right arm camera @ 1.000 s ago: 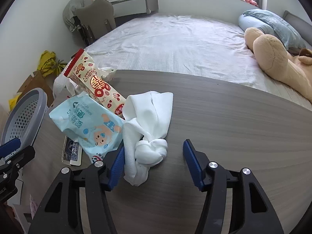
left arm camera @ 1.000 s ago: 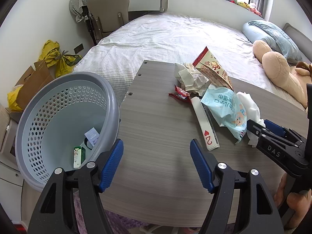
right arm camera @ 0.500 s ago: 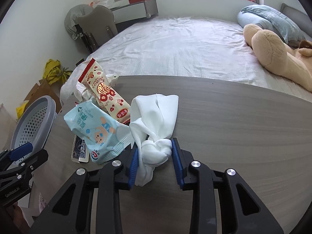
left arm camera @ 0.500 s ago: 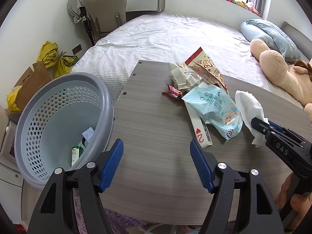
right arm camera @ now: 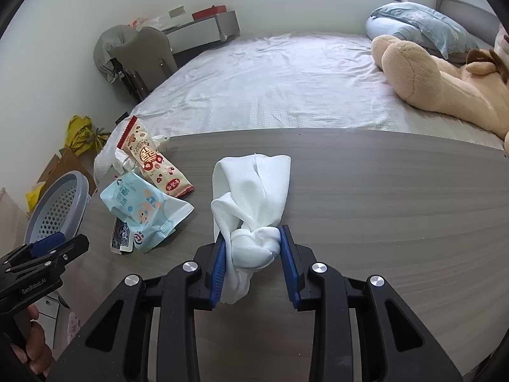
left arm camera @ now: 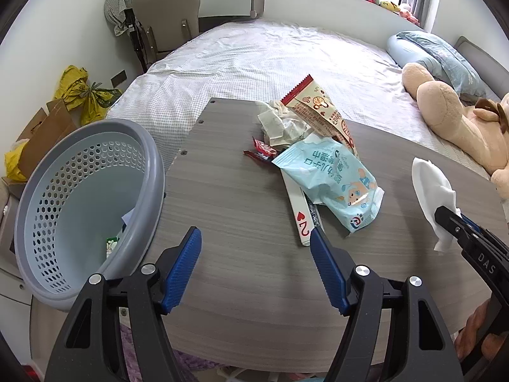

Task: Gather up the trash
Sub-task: 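Grasp the playing card with the left gripper while the right gripper holds the white cloth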

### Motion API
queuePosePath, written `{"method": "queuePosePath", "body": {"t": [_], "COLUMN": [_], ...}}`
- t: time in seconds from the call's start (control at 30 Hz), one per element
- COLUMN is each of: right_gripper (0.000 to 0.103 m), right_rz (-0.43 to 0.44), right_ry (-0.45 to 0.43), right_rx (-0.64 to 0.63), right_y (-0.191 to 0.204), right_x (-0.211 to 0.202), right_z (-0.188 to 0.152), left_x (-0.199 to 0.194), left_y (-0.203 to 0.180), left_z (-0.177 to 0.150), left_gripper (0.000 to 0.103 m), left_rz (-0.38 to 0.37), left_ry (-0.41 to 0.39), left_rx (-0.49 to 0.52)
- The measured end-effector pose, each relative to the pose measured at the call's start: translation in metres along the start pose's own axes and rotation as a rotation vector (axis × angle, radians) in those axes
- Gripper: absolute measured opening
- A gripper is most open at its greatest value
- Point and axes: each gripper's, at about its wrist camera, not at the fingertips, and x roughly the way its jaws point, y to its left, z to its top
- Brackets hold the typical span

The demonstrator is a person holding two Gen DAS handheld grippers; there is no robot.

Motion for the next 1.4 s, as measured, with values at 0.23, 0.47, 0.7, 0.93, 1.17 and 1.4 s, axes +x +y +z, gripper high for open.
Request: {"method": "queuePosePath", "body": {"t": [0.23, 0.47, 0.7, 0.93, 1.17, 1.4], "right_gripper": [0.031, 0.031, 0.031, 0.031, 0.031, 0.031], "right_rz": [0.010, 0.018, 0.024, 0.024, 0.025, 0.025], "right_ry": [-0.005, -0.005, -0.003, -0.003, -0.003, -0.003], "right_rx": [0.016, 0.025, 0.029, 0.035, 0.039, 0.040], "right_y": [-0.007, -0.010, -0.011, -0.012, -0.012, -0.013], "right_x": [-0.004, -0.004, -0.003, -0.002, -0.002, -0.001], "right_z": [-0.003, -0.005, -0.004, -0.004, -0.003, -0.003], "left_x": [0.011, 0.031, 0.046, 0.053, 0.059, 0.056], "left_y": [-0.011, -0.019, -0.022, -0.026, -0.029, -0.031], "left_z": [0.003, 0.008, 0.010, 0.012, 0.019, 0.019], "left_gripper": [0.068, 0.068, 0.068, 0.068, 0.068, 0.039], "left_rz": [-0.011, -0.004, 0.001, 0.016, 0.030, 0.012], "left_ry": [0.016, 0.042, 0.065, 0.067, 0.052, 0.036], "left_rx": [0.005, 0.004, 0.011, 0.024, 0.029, 0.049]}}
